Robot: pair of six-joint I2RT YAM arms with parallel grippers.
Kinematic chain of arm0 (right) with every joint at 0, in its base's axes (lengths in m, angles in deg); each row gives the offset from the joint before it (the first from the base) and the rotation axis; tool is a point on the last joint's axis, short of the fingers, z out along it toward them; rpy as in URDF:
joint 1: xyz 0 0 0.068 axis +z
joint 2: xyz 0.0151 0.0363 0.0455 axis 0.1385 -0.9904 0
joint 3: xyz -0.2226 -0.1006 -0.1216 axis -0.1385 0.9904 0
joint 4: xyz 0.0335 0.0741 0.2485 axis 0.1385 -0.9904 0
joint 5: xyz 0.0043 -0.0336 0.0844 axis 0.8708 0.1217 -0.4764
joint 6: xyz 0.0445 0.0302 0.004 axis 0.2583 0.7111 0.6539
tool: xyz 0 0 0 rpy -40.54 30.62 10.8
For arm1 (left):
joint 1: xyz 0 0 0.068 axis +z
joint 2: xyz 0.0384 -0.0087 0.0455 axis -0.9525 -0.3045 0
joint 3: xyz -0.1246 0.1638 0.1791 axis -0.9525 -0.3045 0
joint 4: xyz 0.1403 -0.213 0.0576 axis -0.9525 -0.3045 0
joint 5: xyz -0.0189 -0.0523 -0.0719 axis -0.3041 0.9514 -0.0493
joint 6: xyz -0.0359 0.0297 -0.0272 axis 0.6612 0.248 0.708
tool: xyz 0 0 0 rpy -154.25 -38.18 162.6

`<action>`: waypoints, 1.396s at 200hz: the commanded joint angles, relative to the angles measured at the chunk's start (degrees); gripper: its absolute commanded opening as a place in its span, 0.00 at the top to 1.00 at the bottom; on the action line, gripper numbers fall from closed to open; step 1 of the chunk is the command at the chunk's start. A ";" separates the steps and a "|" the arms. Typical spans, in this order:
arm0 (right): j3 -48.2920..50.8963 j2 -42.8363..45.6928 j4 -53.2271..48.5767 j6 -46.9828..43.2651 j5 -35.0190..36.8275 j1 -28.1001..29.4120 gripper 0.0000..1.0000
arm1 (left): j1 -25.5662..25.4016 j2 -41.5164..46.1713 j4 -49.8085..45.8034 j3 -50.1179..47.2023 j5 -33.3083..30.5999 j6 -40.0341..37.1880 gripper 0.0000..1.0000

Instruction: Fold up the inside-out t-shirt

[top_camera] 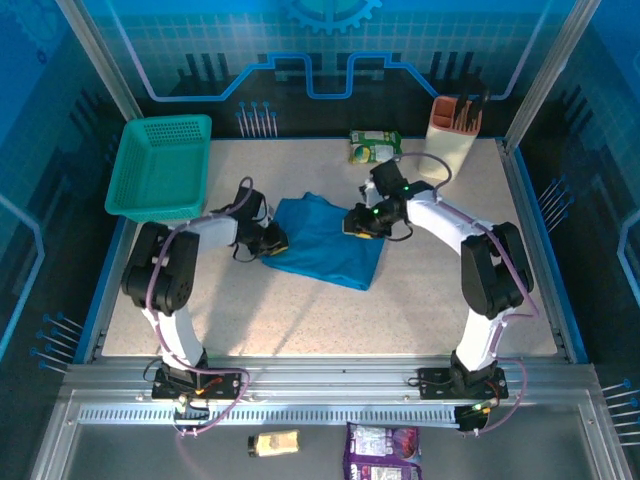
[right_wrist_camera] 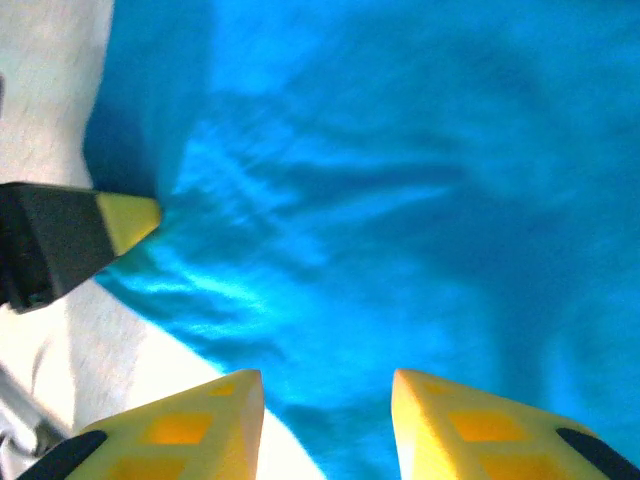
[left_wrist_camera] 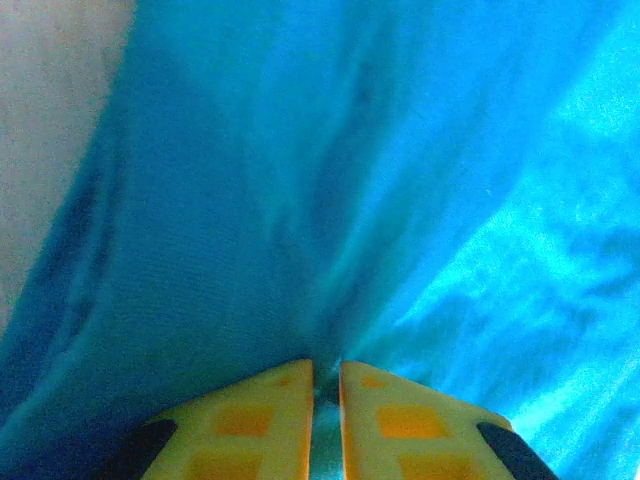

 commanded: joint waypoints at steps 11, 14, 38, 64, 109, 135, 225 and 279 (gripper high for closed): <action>5.46 -0.74 -1.13 -1.14 -5.62 4.45 0.60 | -3.28 9.77 5.97 -10.38 -2.31 8.73 0.84; 5.80 -0.89 -1.01 -1.22 -5.84 4.68 0.60 | -3.64 10.36 6.33 -11.15 -2.39 9.08 0.84; 9.76 -2.49 -0.78 -2.26 -3.64 5.05 0.60 | -7.01 15.34 6.28 -15.44 -2.89 11.61 0.84; 14.14 -1.04 -1.62 -3.44 2.63 3.06 0.60 | -8.73 19.46 4.80 -17.14 -3.46 12.68 0.81; 19.07 3.38 -4.79 -6.32 7.21 -0.67 0.61 | -7.52 21.18 -5.56 -9.95 -8.88 5.27 0.75; 19.42 5.61 -7.44 -8.21 6.45 -0.72 0.61 | -6.23 18.10 -9.94 -2.18 -8.94 -1.09 0.71; 10.43 10.52 -13.66 -6.72 7.67 7.23 0.60 | -6.12 -10.83 -30.56 35.20 -10.72 -13.77 0.66; 9.88 11.20 -15.71 -8.20 16.11 3.63 0.57 | -6.12 -20.71 -32.27 44.68 -11.36 -15.18 0.67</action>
